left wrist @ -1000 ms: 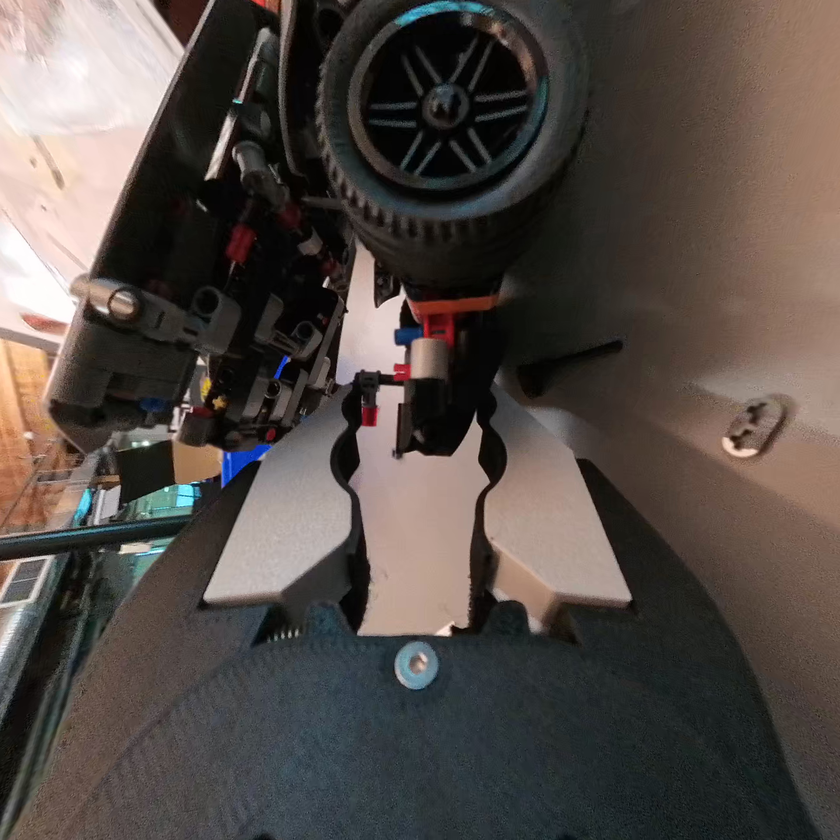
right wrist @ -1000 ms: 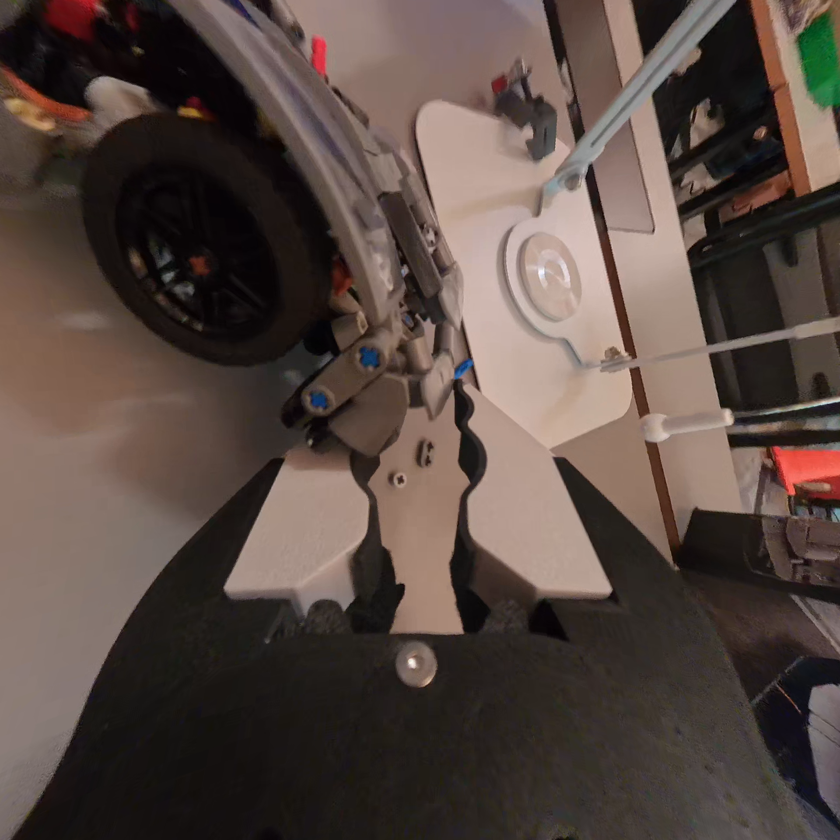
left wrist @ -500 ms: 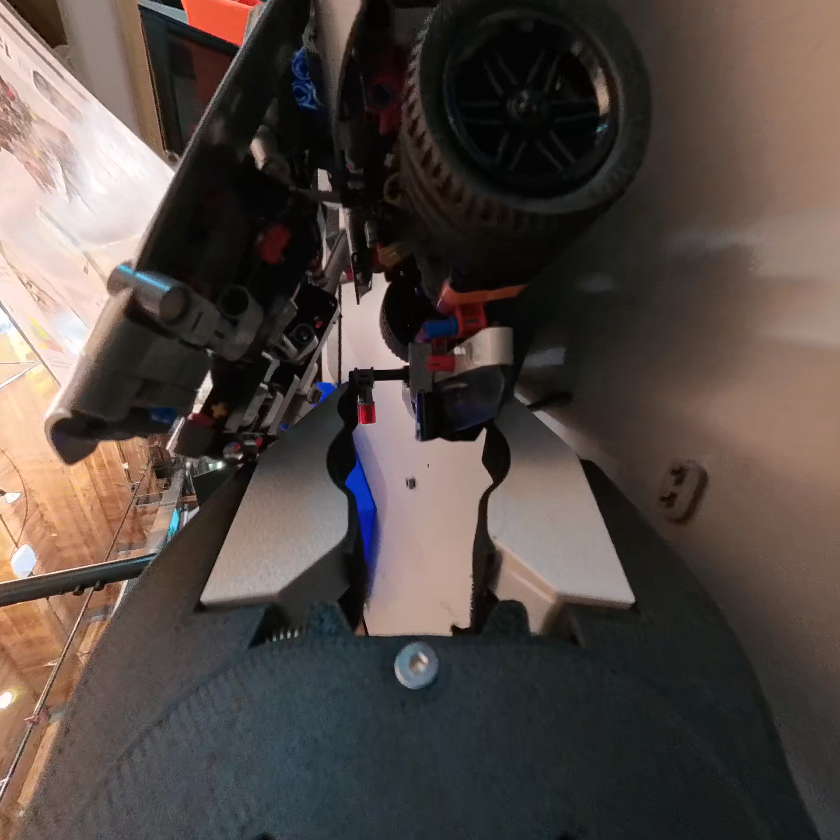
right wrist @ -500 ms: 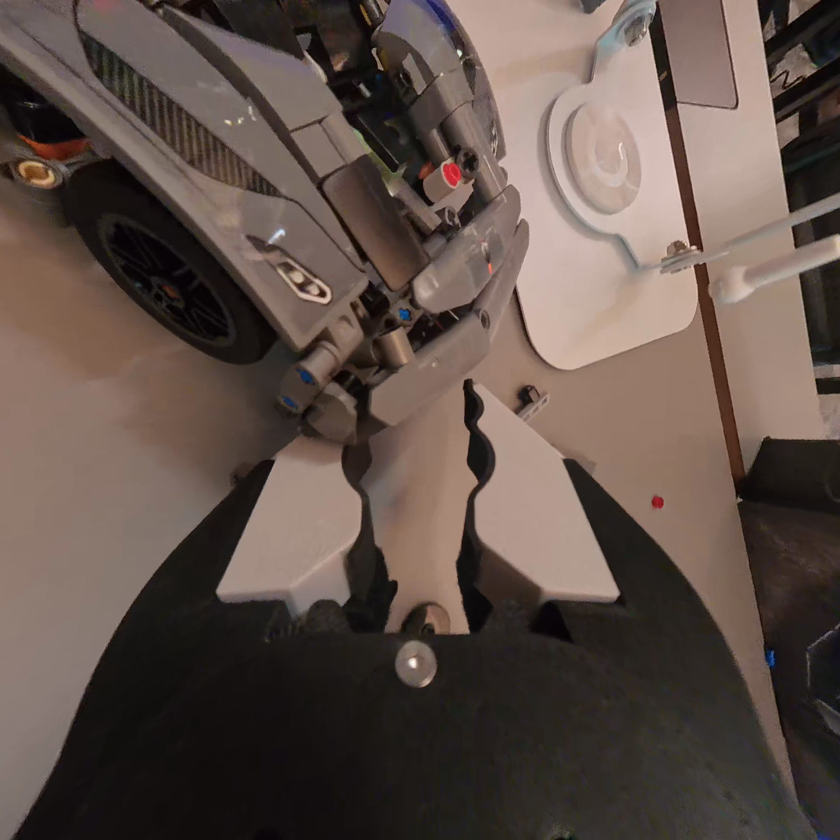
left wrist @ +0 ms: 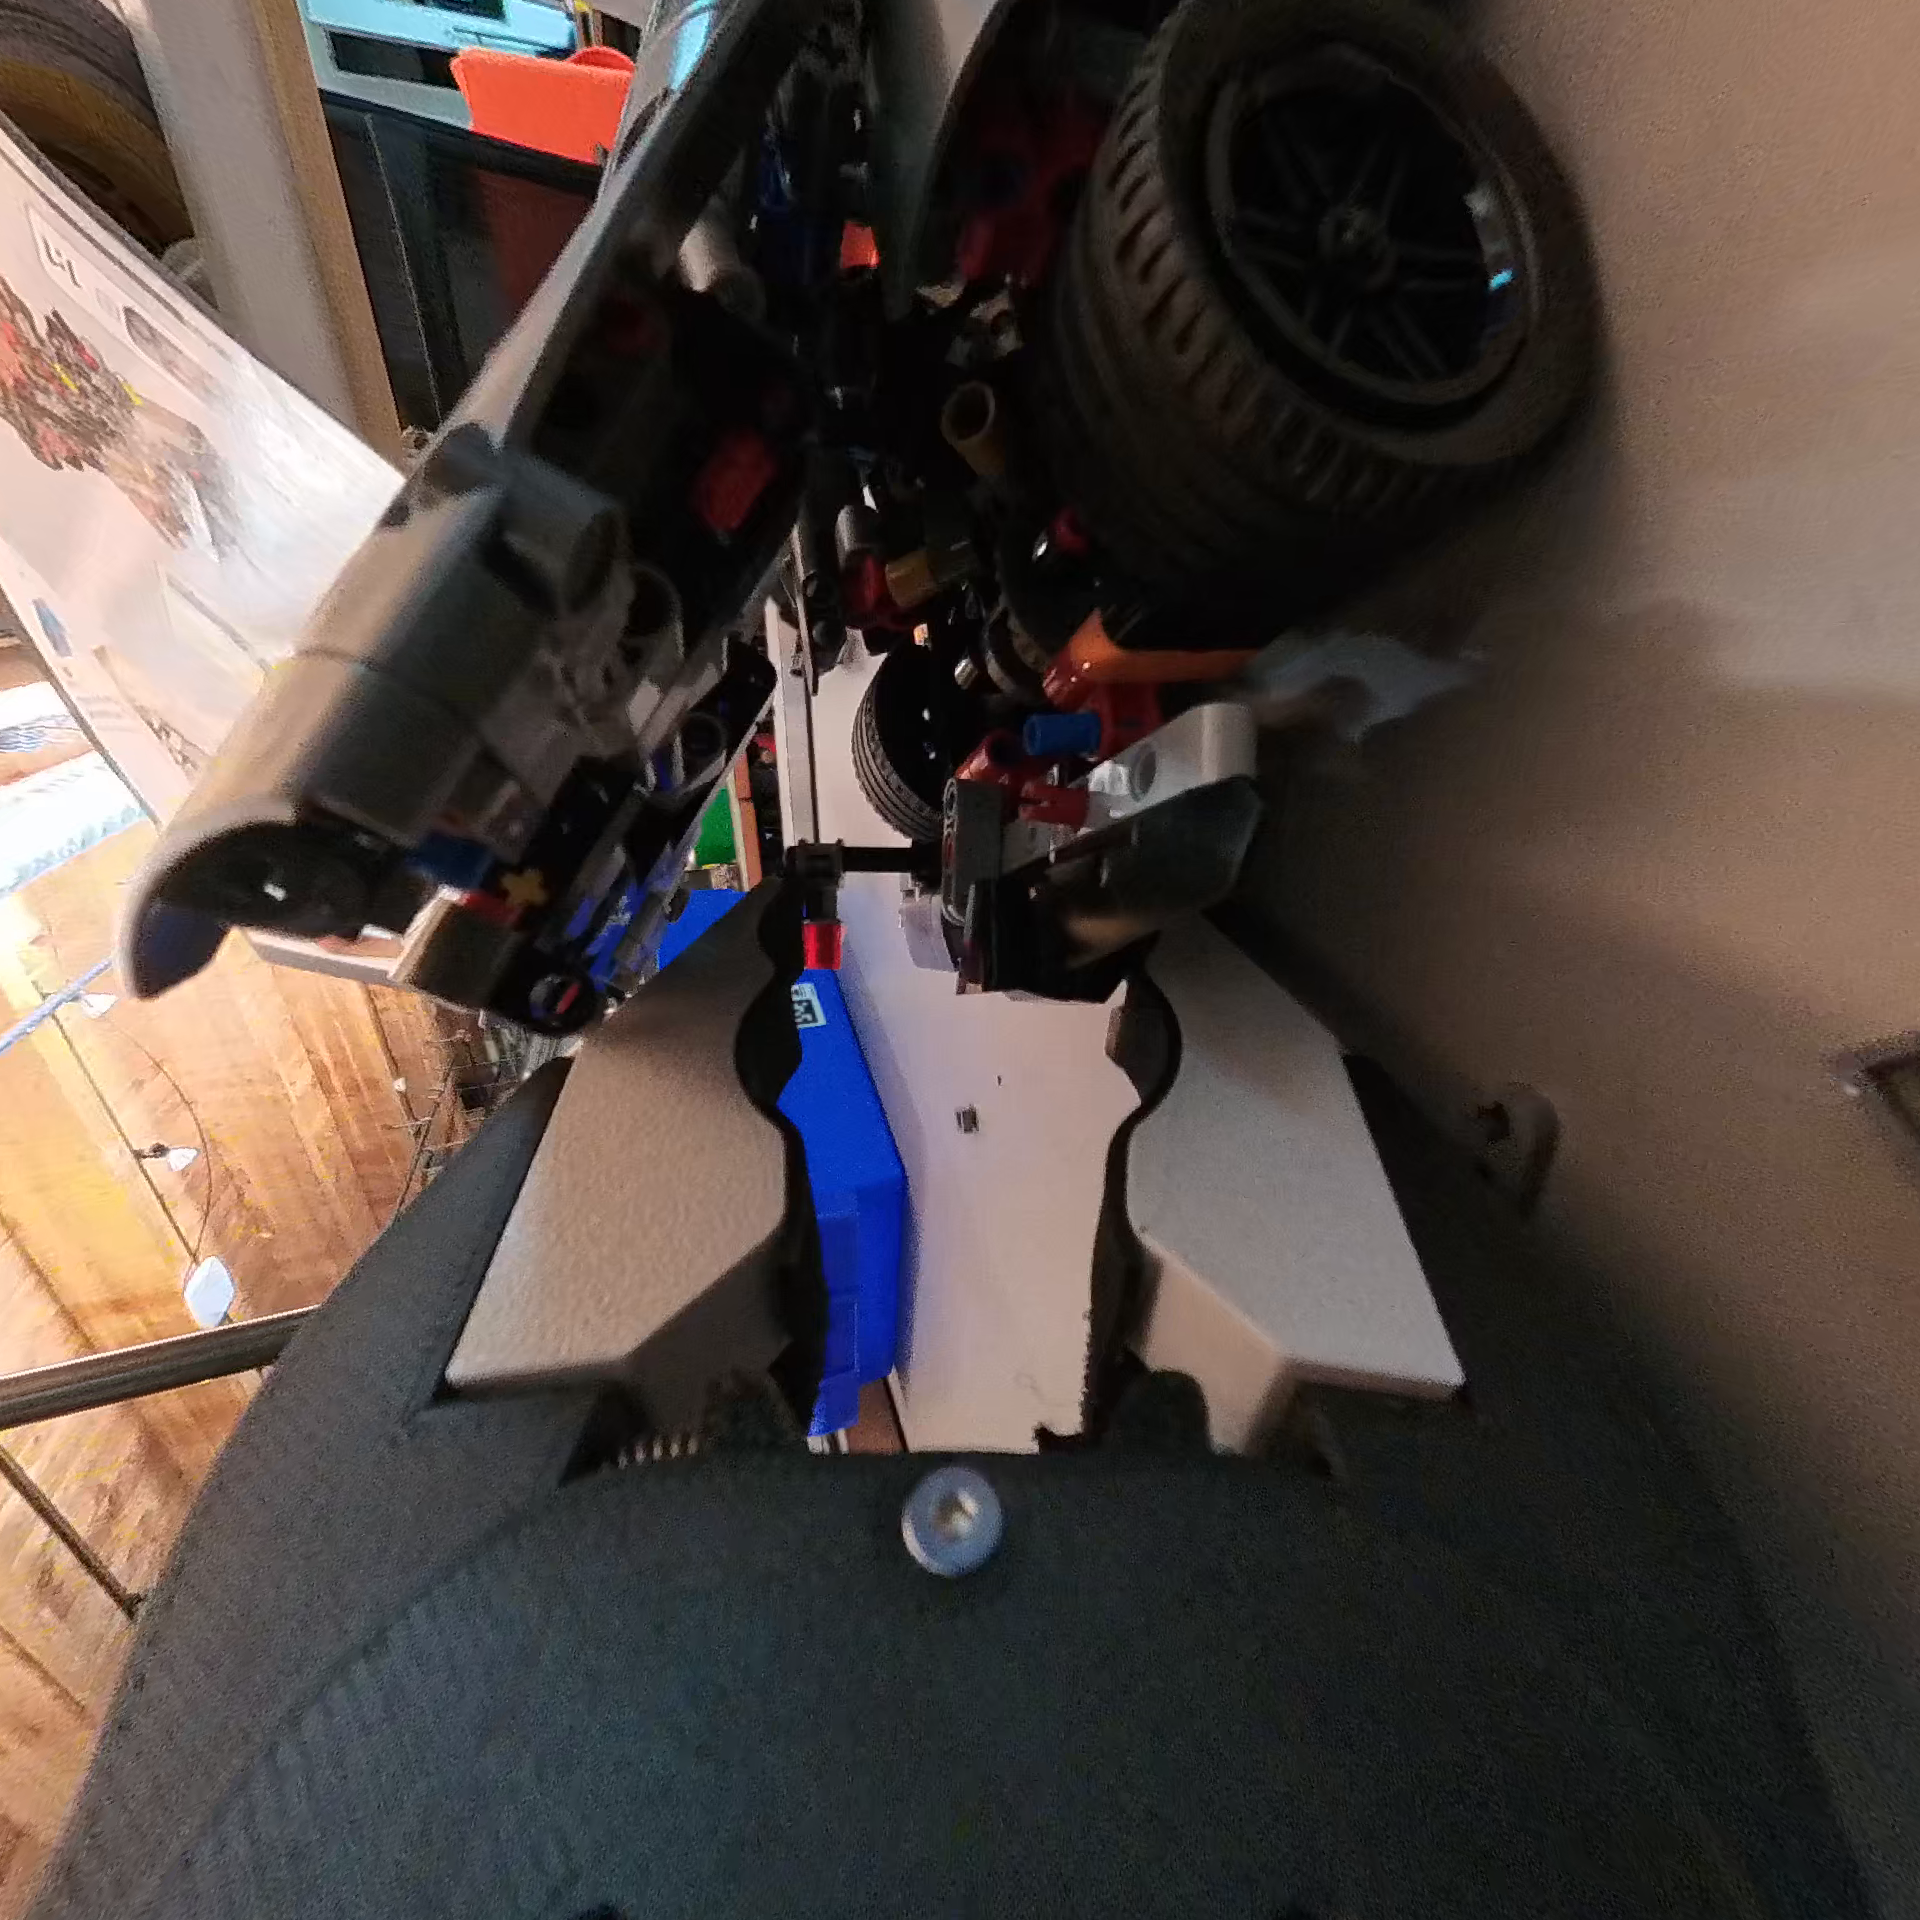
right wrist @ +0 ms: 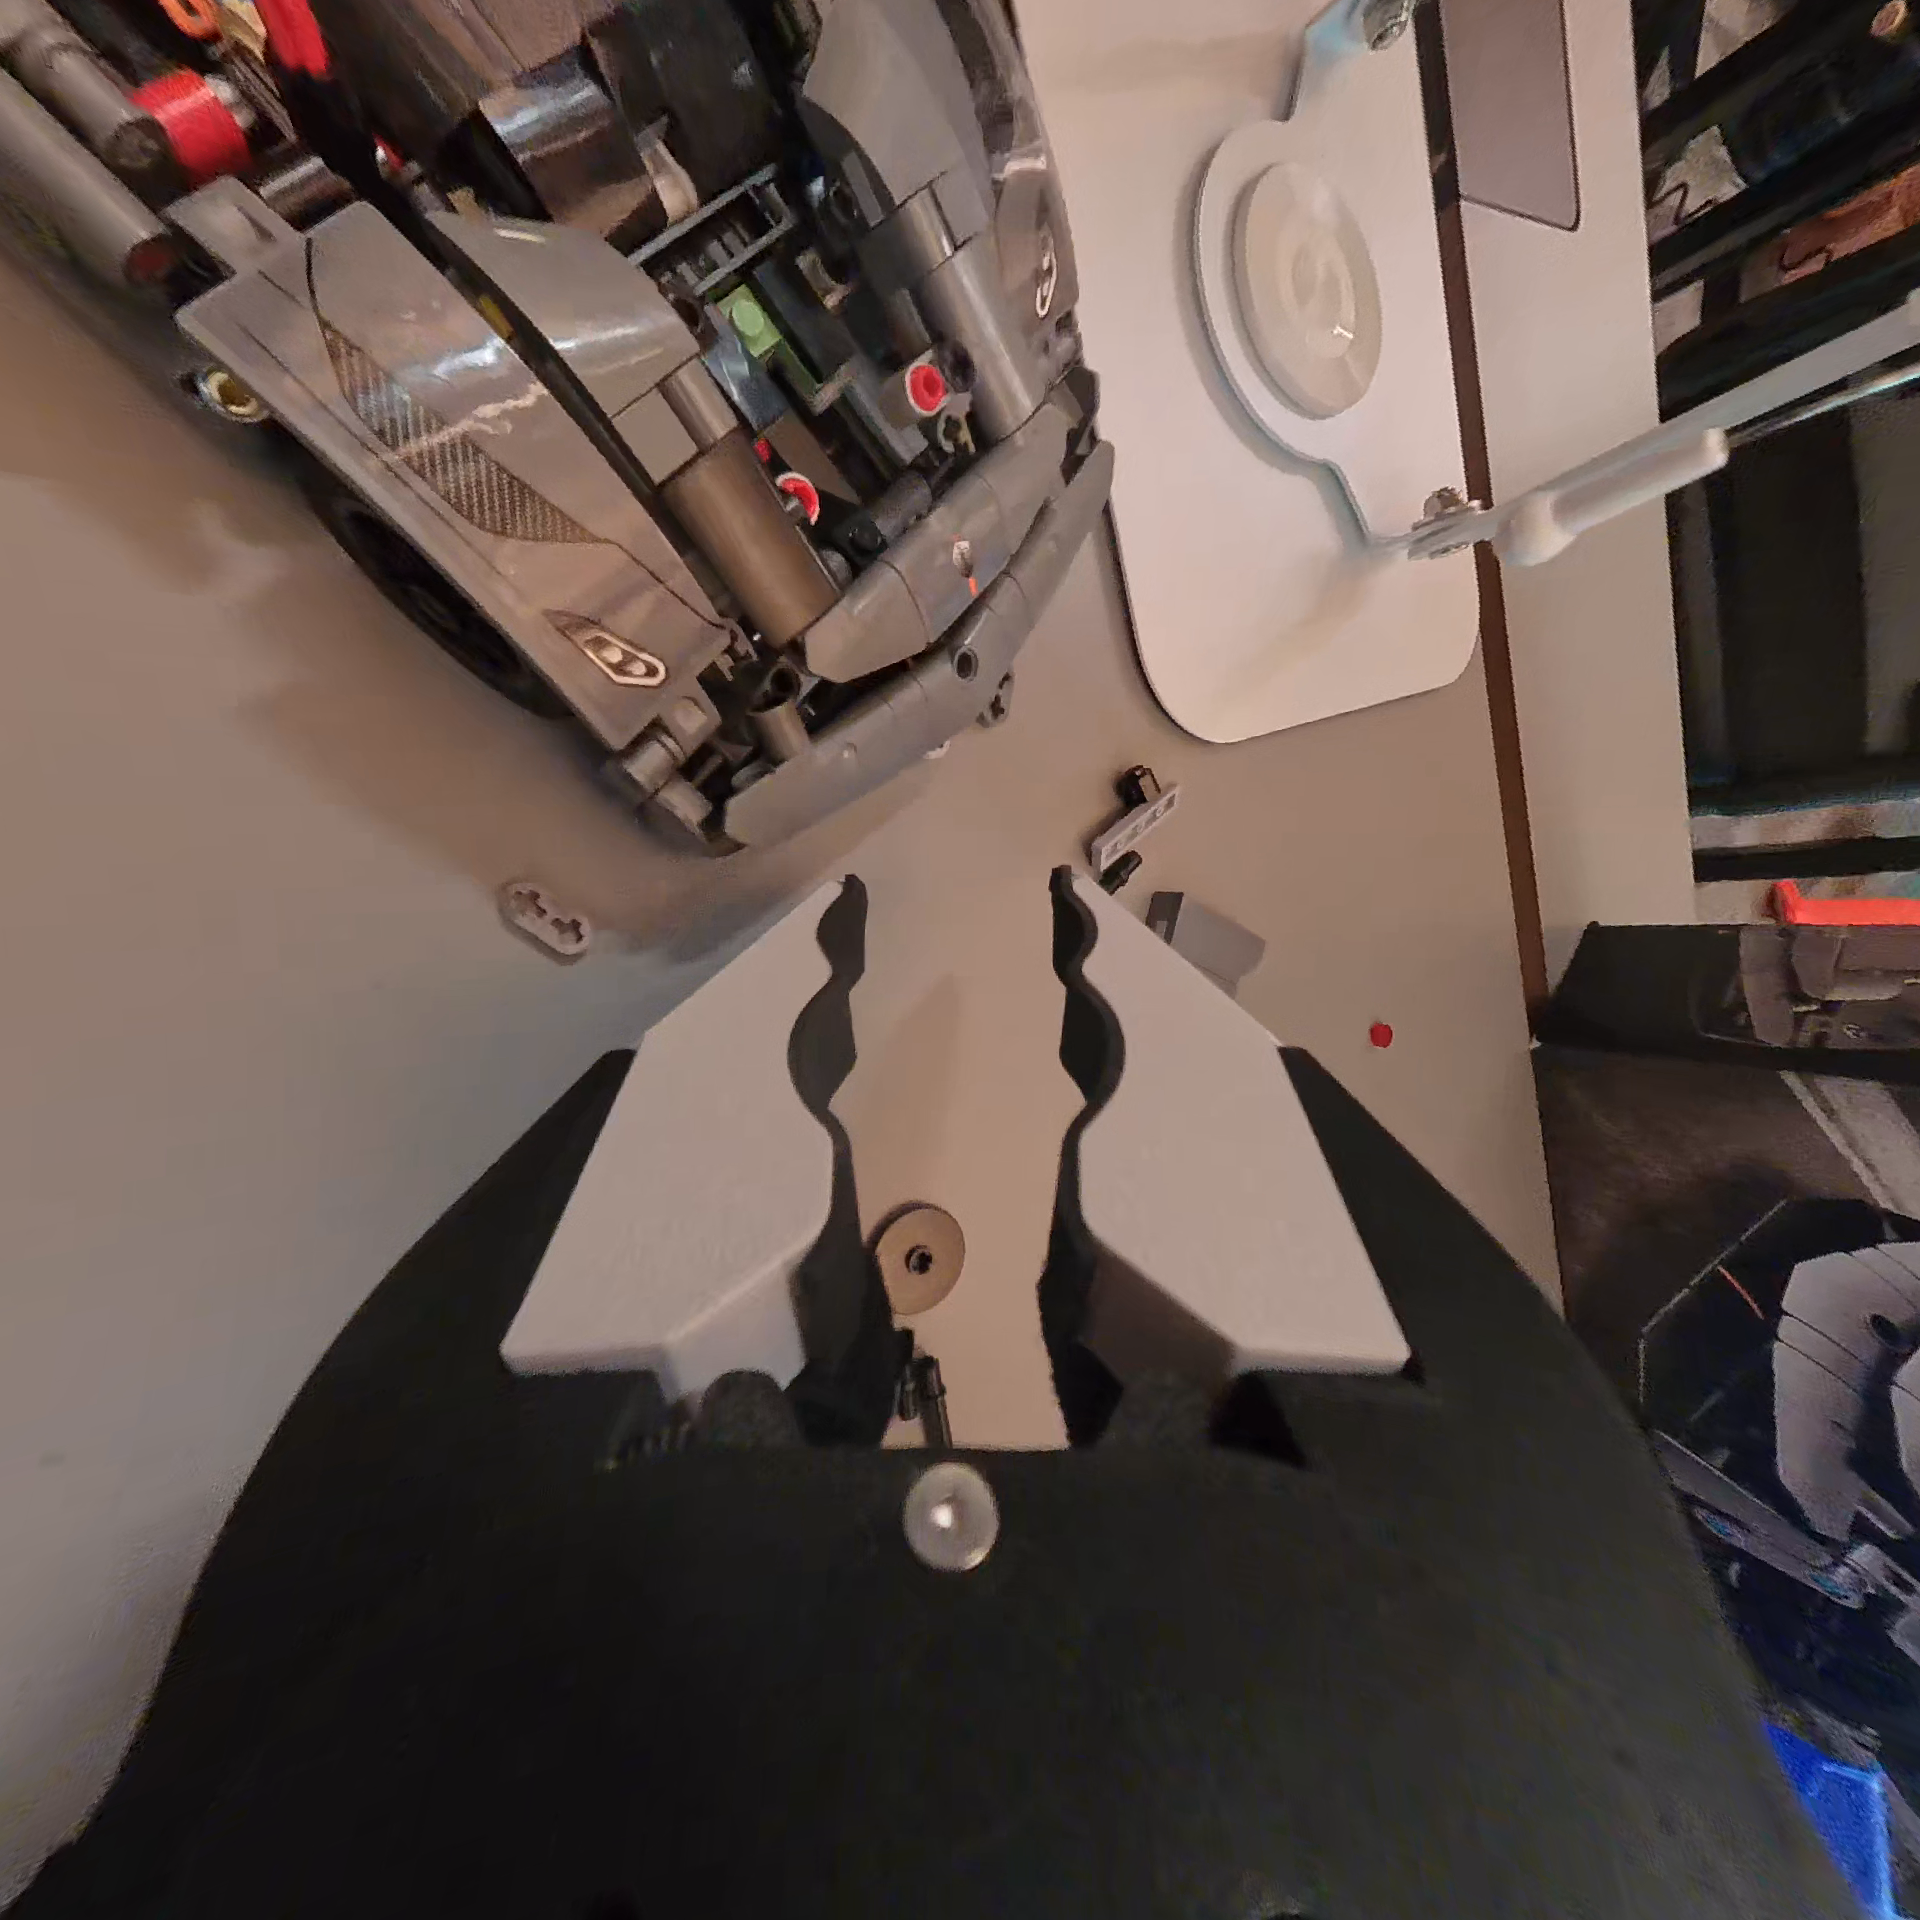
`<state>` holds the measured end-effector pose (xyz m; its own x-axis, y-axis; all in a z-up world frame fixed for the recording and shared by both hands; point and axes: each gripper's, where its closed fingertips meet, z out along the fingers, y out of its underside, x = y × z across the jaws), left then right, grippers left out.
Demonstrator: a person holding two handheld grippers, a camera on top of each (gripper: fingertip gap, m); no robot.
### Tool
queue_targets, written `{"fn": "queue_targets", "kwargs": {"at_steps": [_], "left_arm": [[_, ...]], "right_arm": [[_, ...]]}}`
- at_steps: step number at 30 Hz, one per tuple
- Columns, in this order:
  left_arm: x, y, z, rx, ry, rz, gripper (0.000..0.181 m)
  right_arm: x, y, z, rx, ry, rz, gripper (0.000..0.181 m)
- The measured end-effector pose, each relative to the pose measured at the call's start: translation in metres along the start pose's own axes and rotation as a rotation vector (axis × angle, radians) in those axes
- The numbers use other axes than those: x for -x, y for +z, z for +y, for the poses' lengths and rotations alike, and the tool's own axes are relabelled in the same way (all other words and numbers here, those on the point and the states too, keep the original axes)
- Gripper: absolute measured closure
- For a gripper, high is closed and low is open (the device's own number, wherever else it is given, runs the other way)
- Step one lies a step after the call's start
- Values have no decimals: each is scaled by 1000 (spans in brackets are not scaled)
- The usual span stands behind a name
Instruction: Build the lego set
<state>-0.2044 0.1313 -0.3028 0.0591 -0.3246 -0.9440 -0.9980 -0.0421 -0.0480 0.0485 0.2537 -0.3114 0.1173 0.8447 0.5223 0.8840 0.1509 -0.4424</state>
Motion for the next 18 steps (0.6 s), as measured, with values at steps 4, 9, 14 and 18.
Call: {"fn": "queue_targets", "kwargs": {"at_steps": [4, 9, 14, 18], "left_arm": [[0, -6, 11, 21, -23, 11, 121], [3, -20, 29, -3, -114, 23, 118], [5, -26, 50, -37, -248, 113, 117], [11, -18, 52, -118, -400, 247, 116]], "right_arm": [[0, -13, -9, -53, 26, -5, 145], [25, -30, -38, -137, 3, -52, 137], [59, -28, -66, -140, 18, -109, 108], [69, -11, -72, -84, 15, -98, 94]]}}
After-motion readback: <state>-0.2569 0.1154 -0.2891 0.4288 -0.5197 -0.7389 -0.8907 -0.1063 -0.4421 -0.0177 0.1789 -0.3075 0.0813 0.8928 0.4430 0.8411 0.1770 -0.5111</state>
